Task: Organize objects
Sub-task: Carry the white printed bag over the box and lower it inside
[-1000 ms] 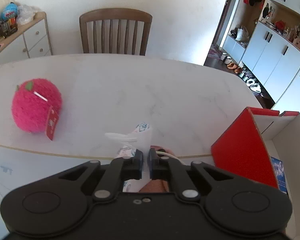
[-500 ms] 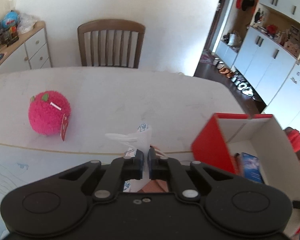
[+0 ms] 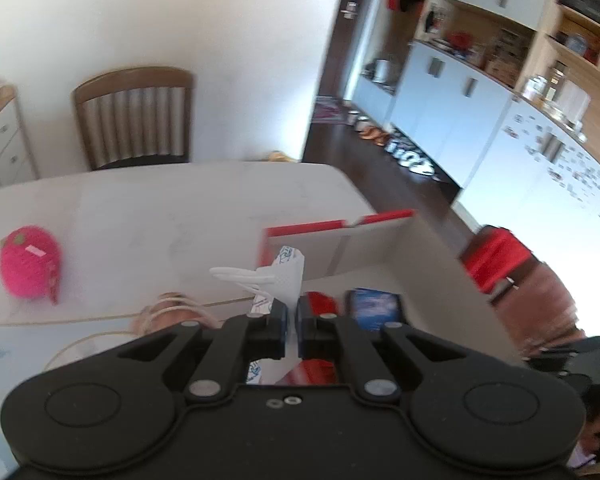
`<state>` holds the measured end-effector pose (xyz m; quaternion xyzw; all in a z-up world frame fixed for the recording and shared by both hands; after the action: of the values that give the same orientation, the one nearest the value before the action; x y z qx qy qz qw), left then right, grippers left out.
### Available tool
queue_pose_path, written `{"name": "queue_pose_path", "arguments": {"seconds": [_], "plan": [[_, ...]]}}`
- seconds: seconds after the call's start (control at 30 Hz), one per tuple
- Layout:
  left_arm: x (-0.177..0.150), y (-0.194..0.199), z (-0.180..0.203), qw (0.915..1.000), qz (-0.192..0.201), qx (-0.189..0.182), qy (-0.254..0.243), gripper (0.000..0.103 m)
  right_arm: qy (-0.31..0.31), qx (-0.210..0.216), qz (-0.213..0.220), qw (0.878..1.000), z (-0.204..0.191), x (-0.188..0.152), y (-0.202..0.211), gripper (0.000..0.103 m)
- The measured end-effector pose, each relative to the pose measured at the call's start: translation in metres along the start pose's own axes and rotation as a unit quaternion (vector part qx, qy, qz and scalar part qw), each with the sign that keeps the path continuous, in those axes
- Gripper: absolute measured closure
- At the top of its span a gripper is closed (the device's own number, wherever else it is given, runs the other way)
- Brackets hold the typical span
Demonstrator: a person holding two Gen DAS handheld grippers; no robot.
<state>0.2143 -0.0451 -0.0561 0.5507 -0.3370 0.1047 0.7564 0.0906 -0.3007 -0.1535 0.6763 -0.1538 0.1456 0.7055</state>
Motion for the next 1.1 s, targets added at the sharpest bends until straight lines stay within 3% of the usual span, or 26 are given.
{"name": "queue_pose_path", "arguments": {"seconds": [0.3, 0.53, 1.1], "plan": [[0.002, -0.011, 0.070, 0.9957, -0.006, -0.049, -0.078, 0.101, 0.001, 0.006, 0.003, 1.000, 0.000, 0.000, 0.001, 0.099], [-0.012, -0.035, 0.111, 0.9896, -0.034, -0.078, -0.116, 0.101, 0.002, 0.007, 0.003, 1.000, 0.000, 0.000, 0.001, 0.099], [-0.047, -0.098, 0.130, 0.9809, -0.106, -0.093, -0.134, 0.100, 0.006, 0.009, 0.004, 1.000, 0.000, -0.001, 0.000, 0.098]]}}
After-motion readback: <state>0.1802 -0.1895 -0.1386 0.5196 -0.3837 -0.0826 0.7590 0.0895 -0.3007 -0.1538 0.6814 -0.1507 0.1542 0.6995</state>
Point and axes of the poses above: each gripper's, at about its wrist camera, not at the fingertips, and y roughly against the way its jaws point, z to its right, x to its top, the point moved 6 cm from there along -y, roughly the way its jaws point, and after that the axes turned 4 degrees about -z, right-handed, at the moved point
